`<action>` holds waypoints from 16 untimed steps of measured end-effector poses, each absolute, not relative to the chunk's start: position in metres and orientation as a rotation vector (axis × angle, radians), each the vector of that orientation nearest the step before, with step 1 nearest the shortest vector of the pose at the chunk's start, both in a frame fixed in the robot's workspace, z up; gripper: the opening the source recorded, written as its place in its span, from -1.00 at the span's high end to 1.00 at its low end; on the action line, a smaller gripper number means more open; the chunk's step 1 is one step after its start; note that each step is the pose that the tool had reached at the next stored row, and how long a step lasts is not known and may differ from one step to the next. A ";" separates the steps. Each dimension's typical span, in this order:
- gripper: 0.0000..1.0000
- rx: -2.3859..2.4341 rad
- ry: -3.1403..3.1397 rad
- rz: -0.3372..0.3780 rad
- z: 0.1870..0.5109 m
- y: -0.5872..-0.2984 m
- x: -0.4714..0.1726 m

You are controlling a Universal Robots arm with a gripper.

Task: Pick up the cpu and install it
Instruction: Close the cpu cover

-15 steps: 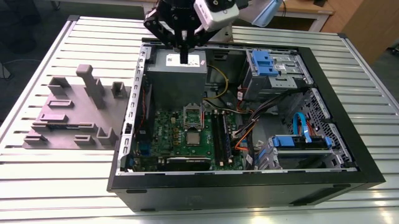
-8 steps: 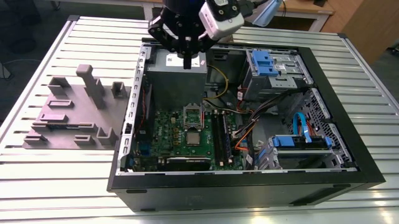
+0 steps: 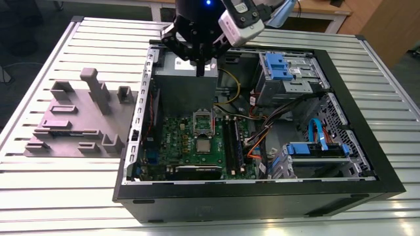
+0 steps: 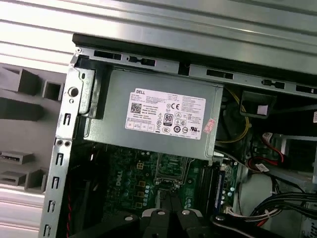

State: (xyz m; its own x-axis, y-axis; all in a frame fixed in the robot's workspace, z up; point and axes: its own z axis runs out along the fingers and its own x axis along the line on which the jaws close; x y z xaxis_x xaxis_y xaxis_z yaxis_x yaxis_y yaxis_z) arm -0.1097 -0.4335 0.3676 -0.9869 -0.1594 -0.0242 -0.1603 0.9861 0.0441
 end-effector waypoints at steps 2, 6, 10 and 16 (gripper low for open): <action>0.79 -0.306 3.106 0.072 0.366 -0.433 -0.110; 0.79 -0.420 3.094 0.073 0.362 -0.433 -0.110; 0.79 -0.531 3.079 0.074 0.358 -0.433 -0.110; 0.79 -0.655 3.057 0.075 0.352 -0.433 -0.106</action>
State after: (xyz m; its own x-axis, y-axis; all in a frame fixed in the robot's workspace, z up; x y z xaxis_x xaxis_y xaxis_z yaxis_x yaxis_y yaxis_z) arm -0.1056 -0.4334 0.3520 -0.9121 -0.4092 -0.0241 -0.4099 0.9111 0.0440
